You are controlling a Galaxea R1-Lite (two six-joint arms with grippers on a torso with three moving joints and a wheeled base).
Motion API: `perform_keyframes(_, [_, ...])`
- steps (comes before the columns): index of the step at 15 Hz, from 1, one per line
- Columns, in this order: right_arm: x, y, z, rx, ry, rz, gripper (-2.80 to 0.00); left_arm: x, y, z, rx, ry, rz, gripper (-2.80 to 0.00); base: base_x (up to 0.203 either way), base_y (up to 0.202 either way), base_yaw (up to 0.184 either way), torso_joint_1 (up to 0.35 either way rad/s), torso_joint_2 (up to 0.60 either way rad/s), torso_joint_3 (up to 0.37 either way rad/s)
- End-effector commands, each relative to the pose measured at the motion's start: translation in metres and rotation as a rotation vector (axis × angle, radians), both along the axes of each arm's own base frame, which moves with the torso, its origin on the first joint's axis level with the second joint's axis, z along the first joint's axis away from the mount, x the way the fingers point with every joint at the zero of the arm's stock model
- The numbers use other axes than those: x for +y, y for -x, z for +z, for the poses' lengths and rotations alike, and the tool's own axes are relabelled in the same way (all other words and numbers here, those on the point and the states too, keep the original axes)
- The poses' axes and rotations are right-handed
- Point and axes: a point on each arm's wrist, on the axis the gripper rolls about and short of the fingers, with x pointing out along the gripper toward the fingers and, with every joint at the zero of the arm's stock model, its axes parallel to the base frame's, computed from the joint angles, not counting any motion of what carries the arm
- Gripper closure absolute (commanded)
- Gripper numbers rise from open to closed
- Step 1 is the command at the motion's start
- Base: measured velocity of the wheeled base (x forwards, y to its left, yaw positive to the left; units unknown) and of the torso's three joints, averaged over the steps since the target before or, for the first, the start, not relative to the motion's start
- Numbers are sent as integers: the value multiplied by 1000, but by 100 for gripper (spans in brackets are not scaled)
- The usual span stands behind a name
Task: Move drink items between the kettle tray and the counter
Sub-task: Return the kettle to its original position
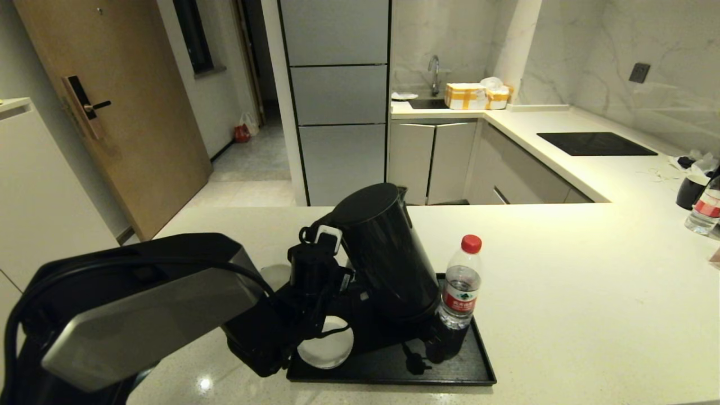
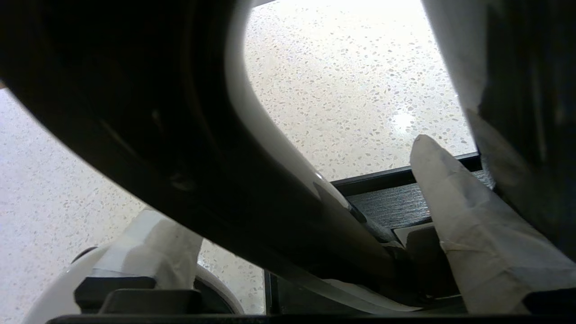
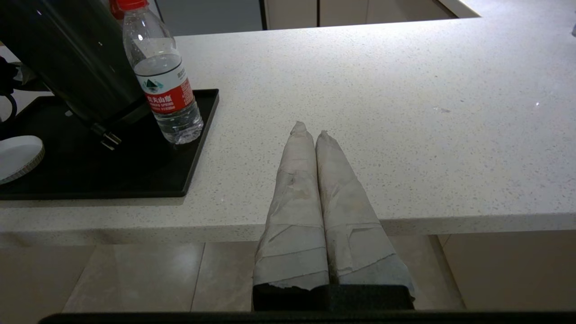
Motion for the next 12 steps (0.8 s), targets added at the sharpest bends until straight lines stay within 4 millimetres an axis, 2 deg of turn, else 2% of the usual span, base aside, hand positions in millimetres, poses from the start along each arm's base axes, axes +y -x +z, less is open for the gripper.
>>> perform_keyframes(1, [0, 0, 0, 2, 0, 0, 0, 1, 0, 6, -26, -11, 10, -280, 0, 0, 0, 0, 0, 0])
perform_keyframes(10, [0, 0, 0, 2, 0, 0, 0, 2, 2, 12, -40, -17, 10, -280, 0, 0, 0, 0, 0, 0])
perform_keyframes(12, [0, 0, 0, 0, 0, 0, 0, 3, 2, 27, -77, -38, 24, -280, 0, 0, 0, 0, 0, 0])
